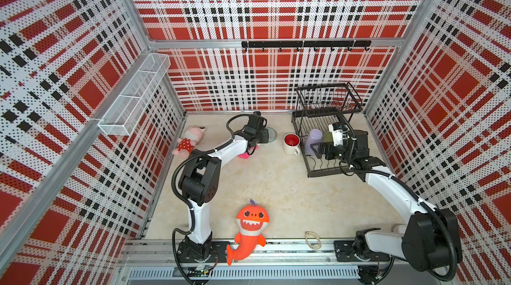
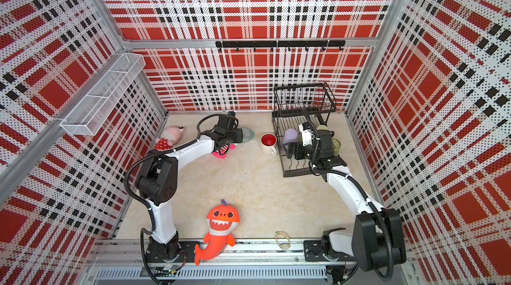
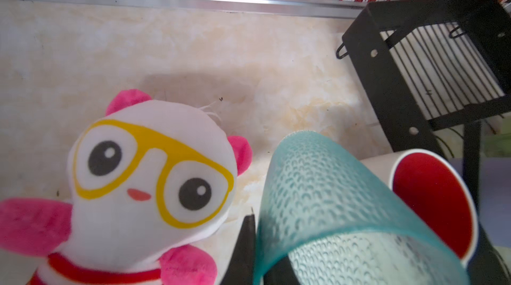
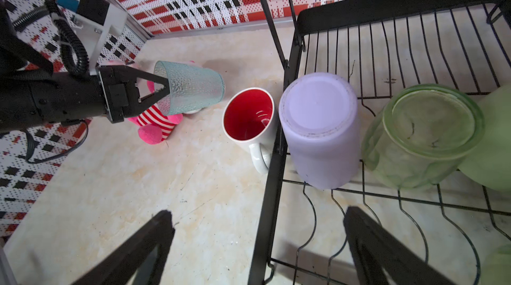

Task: Load cups into a dish rack
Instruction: Pick up the cup from the top-center of the table.

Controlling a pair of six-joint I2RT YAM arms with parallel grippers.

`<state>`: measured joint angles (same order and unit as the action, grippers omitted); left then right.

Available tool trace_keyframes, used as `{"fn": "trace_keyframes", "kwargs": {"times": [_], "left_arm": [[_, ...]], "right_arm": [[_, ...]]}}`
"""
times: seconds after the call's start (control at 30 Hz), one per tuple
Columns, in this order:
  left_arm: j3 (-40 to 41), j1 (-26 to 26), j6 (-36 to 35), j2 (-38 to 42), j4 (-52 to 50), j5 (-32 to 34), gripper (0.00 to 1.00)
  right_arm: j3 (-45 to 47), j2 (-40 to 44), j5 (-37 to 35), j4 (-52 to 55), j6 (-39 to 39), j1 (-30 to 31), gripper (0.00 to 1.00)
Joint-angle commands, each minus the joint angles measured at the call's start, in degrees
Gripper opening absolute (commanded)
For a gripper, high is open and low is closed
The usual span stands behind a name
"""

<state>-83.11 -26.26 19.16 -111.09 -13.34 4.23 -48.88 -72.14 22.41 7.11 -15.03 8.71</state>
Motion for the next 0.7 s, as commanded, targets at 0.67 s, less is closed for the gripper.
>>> {"fn": "trace_keyframes", "kwargs": {"times": [0.67], "left_arm": [[16.91, -3.02, 5.11, 23.45, 25.12, -28.06, 0.01]], "right_arm": [[-1.24, -0.24, 26.62, -8.38, -14.14, -7.39, 1.0]]}}
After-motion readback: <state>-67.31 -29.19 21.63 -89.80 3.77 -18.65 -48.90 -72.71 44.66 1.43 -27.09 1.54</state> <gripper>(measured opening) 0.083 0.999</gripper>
